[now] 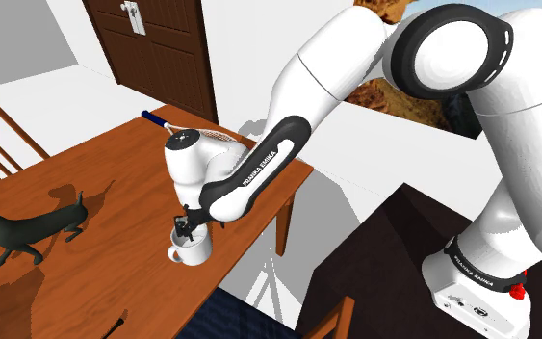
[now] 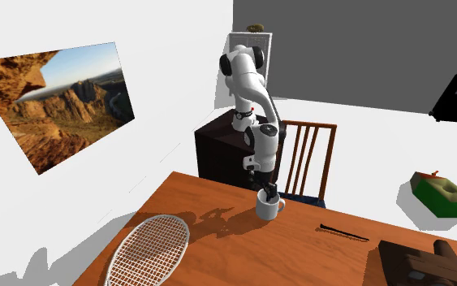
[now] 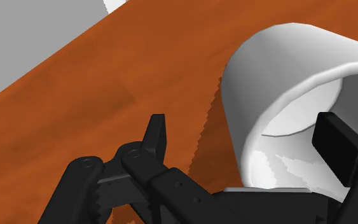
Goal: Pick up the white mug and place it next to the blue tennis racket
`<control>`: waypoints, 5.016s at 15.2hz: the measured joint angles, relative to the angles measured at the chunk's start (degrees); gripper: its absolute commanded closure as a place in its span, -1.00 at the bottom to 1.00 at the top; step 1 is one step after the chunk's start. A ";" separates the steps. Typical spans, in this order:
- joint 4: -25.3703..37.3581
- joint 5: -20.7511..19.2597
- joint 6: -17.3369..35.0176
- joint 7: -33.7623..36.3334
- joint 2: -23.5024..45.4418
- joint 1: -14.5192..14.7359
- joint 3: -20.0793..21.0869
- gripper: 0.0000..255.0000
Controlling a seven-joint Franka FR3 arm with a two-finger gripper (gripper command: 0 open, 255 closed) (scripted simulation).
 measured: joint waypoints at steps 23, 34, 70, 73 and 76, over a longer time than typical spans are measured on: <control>-1.35 2.74 -5.39 -1.71 -6.78 -1.88 2.61 1.00; -1.37 5.46 -10.76 -3.36 -12.41 -3.35 4.72 1.00; 23.75 9.14 -25.02 -34.12 -3.21 -22.25 -0.65 1.00; 23.84 8.83 -23.76 -34.40 -1.82 -22.38 -0.96 1.00; 23.21 8.53 -22.10 -34.33 -0.77 -22.40 -1.21 1.00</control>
